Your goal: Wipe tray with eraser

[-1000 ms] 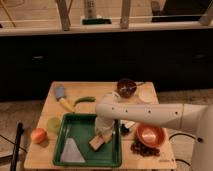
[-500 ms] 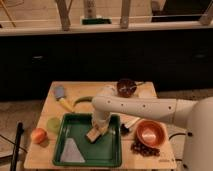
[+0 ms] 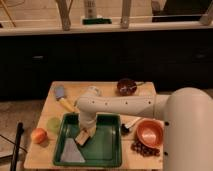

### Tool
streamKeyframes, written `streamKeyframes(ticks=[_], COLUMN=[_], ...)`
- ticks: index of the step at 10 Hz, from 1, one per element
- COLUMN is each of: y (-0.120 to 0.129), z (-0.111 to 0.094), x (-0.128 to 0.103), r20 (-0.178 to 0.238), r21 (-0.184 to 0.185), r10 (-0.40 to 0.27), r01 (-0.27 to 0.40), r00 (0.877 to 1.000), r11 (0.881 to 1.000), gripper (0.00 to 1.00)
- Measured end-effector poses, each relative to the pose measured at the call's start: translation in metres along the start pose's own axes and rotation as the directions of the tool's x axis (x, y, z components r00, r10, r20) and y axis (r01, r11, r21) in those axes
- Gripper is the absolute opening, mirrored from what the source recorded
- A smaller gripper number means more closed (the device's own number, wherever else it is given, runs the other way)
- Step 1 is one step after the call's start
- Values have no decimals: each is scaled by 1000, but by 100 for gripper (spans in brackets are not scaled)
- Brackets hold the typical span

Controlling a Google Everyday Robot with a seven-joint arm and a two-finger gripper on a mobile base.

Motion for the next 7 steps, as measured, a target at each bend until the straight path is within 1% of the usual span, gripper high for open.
streamKeyframes(ticks=[1,2,4,6,7], y=[6,20,37,62,71], z=[2,2,-1,-10,-16], x=[-11,-20,-25,-15,-7], r20=[8,10,8,-2,-11], r21=[-10,-22,-31,-31,-23], r10=[-22,-36,-40,-7,16], r01=[22,36,40,7,-17], r00=[1000,999,999,1000,1000], r11=[1000,999,999,999,1000], gripper=[0,0,0,0,0])
